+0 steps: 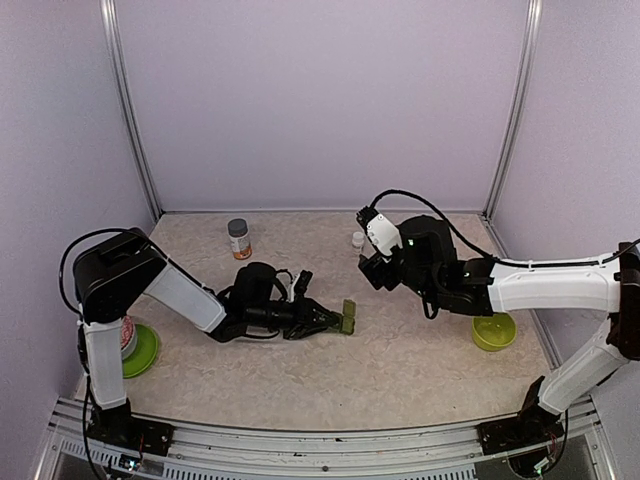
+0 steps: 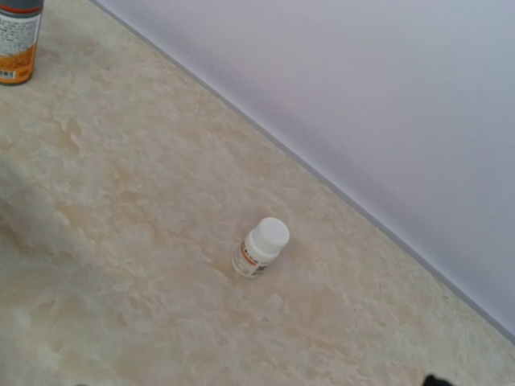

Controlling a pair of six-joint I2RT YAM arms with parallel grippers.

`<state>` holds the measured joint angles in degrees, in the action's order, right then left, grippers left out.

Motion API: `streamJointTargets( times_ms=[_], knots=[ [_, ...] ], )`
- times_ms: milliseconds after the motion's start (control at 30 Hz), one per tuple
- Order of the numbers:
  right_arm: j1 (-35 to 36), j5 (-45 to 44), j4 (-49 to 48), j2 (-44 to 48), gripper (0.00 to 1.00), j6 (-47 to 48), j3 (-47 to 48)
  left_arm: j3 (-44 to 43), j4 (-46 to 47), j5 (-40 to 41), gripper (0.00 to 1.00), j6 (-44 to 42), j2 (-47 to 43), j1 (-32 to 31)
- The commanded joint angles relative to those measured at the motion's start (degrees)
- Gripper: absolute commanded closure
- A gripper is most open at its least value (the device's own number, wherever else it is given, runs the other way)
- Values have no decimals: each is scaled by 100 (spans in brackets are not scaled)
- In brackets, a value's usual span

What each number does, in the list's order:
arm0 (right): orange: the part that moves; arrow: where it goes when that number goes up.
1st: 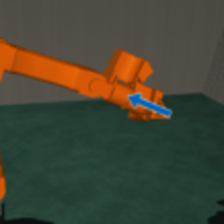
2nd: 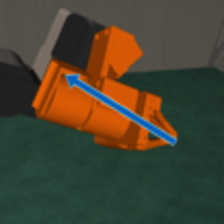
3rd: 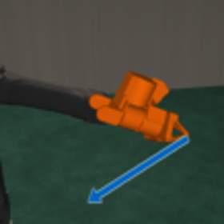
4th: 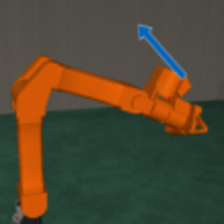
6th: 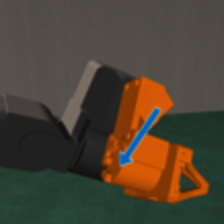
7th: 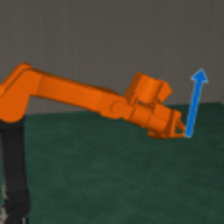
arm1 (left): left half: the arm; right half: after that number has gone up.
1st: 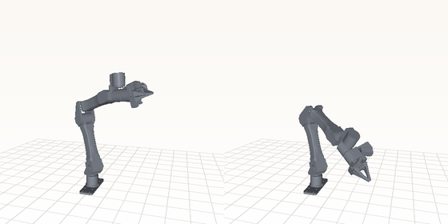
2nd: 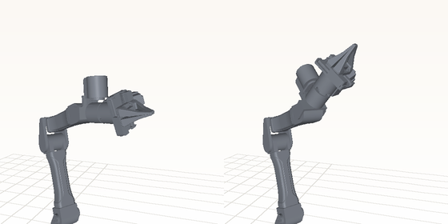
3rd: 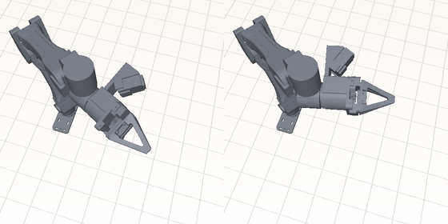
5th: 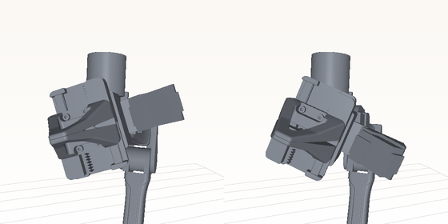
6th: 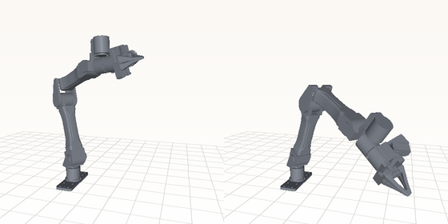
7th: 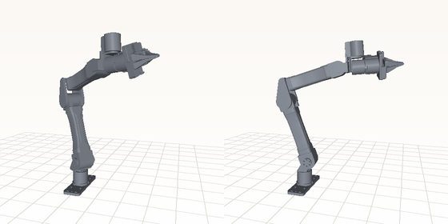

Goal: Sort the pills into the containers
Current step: Open the lid of the pill container, then place the pill container at the center of the board.

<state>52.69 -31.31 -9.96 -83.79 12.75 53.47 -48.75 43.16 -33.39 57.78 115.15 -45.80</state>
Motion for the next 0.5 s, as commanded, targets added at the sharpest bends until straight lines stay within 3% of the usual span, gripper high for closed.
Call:
streamJointTargets(
  times_ms=[0,233,467],
  knots=[
    [-23,-102,-222,126,12,-64,-102,-307,-808,468,76,-485,42,-135],
    [-30,-95,-273,143,12,-53,-149,-585,-1426,746,74,-776,86,-278],
    [-23,-58,-283,129,12,-55,-166,-582,-1445,802,60,-774,45,-298]
  ],
)
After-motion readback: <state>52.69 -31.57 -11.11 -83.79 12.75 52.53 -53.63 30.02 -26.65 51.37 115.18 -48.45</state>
